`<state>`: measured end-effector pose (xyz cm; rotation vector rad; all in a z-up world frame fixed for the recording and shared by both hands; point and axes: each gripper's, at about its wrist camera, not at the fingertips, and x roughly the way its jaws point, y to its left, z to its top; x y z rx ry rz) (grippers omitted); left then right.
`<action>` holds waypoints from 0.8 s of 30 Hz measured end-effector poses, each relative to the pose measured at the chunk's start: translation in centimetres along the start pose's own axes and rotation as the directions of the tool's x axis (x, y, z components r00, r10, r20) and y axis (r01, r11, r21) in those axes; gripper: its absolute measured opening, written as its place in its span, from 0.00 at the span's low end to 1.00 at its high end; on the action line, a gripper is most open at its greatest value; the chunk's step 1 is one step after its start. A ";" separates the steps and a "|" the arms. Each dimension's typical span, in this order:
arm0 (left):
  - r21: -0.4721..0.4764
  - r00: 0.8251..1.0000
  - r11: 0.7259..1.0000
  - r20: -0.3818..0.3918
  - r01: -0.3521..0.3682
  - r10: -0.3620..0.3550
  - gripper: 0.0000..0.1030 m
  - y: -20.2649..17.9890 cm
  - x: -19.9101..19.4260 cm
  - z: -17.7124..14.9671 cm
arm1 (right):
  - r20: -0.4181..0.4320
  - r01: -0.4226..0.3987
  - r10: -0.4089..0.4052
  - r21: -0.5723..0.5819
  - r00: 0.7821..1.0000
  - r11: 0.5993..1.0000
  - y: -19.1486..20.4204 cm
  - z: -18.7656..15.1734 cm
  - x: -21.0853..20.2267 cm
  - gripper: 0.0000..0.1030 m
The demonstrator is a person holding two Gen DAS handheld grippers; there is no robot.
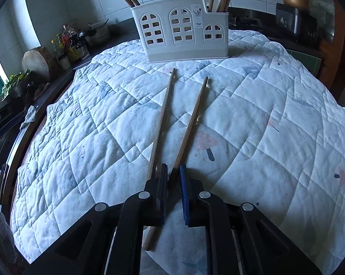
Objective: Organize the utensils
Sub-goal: 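Reach to the last two chopsticks and grasp one with each tool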
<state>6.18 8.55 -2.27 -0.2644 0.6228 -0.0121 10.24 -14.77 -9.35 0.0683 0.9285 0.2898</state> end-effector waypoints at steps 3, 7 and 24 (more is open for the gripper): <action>-0.013 1.000 1.000 -0.019 0.012 -0.012 0.44 -0.2 0.3 -0.5 | 0.018 0.017 -0.017 -0.002 1.000 1.000 -0.5 0.0 -0.4 0.08; -0.010 0.998 0.999 -0.053 0.046 -0.047 0.44 -1.4 0.9 -1.4 | 0.048 0.043 -0.041 -0.027 0.998 0.999 -1.4 0.2 -1.1 0.07; 0.050 0.959 0.980 -0.220 0.192 -0.177 0.41 -9.5 5.8 -5.0 | 0.041 0.036 -0.036 -0.016 0.999 0.999 -6.9 -0.4 -1.9 0.08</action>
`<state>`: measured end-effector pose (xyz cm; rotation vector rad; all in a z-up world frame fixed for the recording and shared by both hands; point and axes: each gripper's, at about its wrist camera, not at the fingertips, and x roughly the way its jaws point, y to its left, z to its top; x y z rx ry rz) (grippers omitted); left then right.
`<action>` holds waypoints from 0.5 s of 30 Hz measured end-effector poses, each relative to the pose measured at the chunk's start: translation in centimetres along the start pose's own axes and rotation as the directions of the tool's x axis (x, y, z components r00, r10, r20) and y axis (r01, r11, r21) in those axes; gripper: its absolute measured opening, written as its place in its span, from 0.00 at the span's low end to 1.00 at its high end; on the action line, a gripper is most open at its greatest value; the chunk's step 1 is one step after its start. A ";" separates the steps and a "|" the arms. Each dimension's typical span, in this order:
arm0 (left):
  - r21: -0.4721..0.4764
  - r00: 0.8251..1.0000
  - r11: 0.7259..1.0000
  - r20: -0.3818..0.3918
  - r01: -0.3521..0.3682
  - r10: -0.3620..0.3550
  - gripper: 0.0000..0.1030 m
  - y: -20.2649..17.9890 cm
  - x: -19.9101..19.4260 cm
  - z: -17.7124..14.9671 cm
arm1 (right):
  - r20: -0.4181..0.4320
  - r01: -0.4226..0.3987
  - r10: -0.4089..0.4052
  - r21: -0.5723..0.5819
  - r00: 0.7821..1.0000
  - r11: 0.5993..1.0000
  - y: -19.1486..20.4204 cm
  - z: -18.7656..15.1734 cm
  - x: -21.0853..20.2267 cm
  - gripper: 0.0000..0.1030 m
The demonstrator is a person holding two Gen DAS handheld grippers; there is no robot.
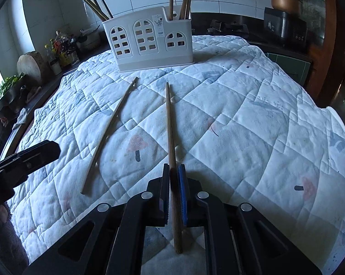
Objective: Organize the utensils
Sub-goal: 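Reach to the last two chopsticks and grasp one with each tool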
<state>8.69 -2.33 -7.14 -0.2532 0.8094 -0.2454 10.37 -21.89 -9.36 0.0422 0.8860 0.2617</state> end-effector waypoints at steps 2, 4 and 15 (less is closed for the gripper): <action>0.002 1.000 1.000 -0.015 0.006 -0.006 0.41 -0.5 0.8 0.1 | 0.000 -0.015 0.015 0.005 1.000 1.000 -0.4 -0.2 -0.2 0.10; 0.002 1.000 1.000 -0.028 0.006 -0.006 0.41 -0.9 1.7 0.3 | 0.001 -0.024 0.024 0.010 1.000 1.000 -0.7 -0.3 -0.4 0.13; 0.011 0.996 1.000 -0.090 -0.016 0.017 0.24 -1.9 5.1 0.1 | 0.006 -0.063 0.063 0.006 0.998 0.998 -1.2 -0.9 -0.7 0.13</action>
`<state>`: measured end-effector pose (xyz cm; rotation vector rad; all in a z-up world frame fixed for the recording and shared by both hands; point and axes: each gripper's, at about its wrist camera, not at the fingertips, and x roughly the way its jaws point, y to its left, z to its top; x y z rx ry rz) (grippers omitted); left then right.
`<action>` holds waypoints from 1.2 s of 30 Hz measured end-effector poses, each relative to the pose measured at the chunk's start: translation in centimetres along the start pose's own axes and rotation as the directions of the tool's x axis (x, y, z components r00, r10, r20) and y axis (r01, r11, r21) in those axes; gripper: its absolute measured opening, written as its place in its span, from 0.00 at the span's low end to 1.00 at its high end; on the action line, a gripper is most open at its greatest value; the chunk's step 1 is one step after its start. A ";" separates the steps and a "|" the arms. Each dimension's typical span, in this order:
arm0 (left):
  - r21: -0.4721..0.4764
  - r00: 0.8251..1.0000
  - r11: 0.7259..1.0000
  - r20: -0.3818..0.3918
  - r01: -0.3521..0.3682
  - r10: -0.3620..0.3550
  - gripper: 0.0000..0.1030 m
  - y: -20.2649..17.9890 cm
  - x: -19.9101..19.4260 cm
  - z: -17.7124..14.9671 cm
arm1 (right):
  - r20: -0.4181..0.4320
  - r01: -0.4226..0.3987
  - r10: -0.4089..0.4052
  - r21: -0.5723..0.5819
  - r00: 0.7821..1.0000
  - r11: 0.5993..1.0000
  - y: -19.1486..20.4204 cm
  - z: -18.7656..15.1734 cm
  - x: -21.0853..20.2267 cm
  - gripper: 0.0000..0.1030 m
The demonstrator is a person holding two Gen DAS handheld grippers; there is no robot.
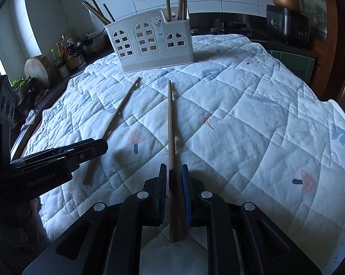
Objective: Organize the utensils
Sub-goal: 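Reach to the last two chopsticks and grasp one with each tool, then lift the last chopsticks with both tools and carry them over the holder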
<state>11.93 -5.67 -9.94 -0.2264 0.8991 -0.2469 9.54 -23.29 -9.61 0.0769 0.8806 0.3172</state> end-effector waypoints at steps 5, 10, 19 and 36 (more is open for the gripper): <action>0.007 1.000 1.000 -0.007 -0.029 0.029 0.22 -0.3 0.5 0.1 | -0.005 -0.007 0.007 -0.023 1.000 1.000 0.4 0.0 0.2 0.13; 0.022 0.997 0.997 -0.009 -0.074 0.074 0.13 -0.5 0.7 0.2 | -0.019 -0.007 0.006 -0.025 1.000 1.000 0.3 0.0 0.6 0.13; 0.025 0.998 0.997 0.017 -0.066 0.066 0.05 -0.2 -0.7 0.8 | 0.001 0.017 -0.017 -0.043 1.000 0.999 0.3 0.1 -0.1 0.07; 0.075 0.975 0.997 0.222 -0.003 -0.014 0.05 1.1 -8.7 7.0 | 0.203 -0.023 0.060 -0.179 0.977 0.984 2.0 11.0 -9.0 0.07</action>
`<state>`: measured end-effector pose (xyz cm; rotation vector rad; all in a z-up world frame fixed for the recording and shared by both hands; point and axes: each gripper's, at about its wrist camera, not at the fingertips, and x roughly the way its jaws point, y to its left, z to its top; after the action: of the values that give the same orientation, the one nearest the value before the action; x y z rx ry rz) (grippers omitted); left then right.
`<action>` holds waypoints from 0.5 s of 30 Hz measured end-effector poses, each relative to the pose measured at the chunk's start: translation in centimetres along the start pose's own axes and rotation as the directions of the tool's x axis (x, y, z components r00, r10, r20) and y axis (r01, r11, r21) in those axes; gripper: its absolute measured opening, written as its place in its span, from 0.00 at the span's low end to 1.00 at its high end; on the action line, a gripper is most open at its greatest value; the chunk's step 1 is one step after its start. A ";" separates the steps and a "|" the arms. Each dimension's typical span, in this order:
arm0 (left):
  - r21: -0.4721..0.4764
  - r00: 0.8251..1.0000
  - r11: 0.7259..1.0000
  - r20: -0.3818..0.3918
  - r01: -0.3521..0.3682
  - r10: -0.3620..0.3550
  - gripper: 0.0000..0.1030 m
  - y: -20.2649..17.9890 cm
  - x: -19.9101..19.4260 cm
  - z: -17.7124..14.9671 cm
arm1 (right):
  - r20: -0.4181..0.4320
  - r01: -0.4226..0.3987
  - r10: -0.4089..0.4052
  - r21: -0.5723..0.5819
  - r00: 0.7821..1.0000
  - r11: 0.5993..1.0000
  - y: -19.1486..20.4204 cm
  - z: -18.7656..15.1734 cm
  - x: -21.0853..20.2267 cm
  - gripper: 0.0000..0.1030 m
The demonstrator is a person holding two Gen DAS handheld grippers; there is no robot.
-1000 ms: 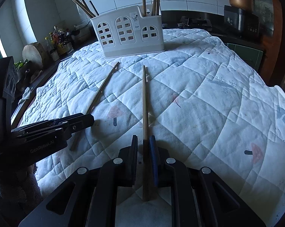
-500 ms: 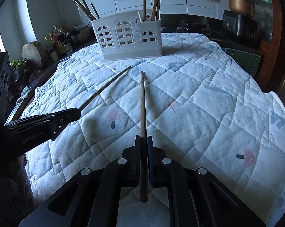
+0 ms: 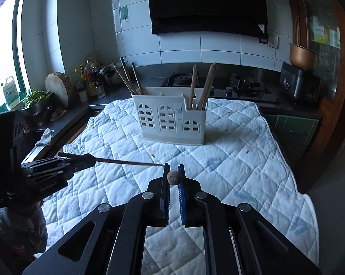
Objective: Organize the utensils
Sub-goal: 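Lift the last chopsticks with both tools and carry them over the holder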
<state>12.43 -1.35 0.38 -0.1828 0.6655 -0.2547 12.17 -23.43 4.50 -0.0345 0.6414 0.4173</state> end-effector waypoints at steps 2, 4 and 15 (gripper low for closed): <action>0.007 1.000 1.000 -0.002 0.016 -0.016 0.05 0.2 0.2 1.2 | -0.002 -0.020 0.020 -0.012 1.000 1.000 -0.2 1.9 -0.1 0.06; 0.021 1.000 1.000 0.004 0.022 -0.022 0.05 0.2 0.2 2.3 | -0.006 -0.040 0.040 -0.030 0.999 0.999 -0.3 4.0 -0.3 0.07; 0.087 0.996 0.996 0.077 0.031 -0.037 0.05 -0.3 -1.1 10.4 | 0.002 -0.025 0.026 -0.102 1.000 0.994 -1.2 14.2 -1.0 0.07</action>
<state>18.09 -0.41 9.18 -0.1218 0.5724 -0.3065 20.07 -22.66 16.37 -0.1227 0.6176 0.4744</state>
